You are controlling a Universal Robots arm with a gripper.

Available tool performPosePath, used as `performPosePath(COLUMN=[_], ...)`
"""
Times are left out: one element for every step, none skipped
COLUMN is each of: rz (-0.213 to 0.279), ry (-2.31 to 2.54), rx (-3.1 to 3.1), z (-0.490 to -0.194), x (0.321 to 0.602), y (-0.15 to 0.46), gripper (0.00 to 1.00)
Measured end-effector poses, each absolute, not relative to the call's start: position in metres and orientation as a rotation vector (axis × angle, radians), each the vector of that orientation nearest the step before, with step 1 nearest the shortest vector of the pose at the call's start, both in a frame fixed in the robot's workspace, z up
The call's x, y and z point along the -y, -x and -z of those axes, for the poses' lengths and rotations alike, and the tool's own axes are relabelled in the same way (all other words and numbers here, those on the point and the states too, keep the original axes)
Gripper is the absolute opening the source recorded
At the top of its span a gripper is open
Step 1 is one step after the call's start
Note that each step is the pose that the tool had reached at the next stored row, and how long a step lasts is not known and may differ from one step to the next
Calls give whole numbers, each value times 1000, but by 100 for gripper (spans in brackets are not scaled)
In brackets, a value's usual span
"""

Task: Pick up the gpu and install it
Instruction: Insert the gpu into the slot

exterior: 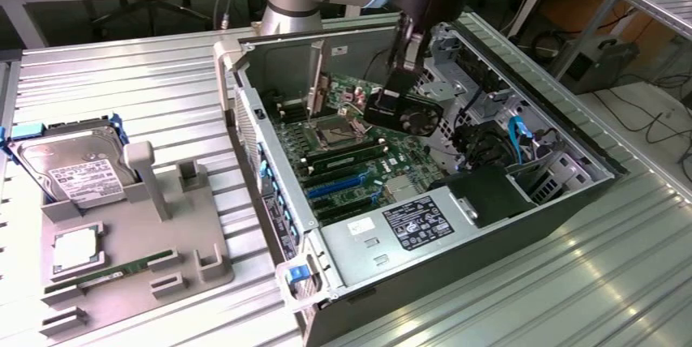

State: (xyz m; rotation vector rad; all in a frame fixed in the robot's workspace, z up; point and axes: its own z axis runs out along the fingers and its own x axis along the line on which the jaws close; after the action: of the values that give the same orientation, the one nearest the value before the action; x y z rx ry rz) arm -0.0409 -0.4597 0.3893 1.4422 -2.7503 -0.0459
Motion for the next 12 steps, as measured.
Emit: performPosePath(rz=[45,44,44,43,43,41,41,42,43,44,46,47], ry=[-1477,-1504,-1528,-1558,-1579,-1627,-1671,-1704,-1741,-1766,-1799,-1823], rx=[2732,2717,2703,2686,2673,2644,2616,2595,2571,2554,2532,2515], z=[-389,-388,-388,-387,-387,-386,-385,-384,-384,-383,-382,-382], x=[460,460,460,460,460,460,460,460,460,460,460,460], y=[41,41,41,41,41,41,41,41,41,41,41,41], gripper=[26,26,26,26,26,26,26,26,26,26,26,26])
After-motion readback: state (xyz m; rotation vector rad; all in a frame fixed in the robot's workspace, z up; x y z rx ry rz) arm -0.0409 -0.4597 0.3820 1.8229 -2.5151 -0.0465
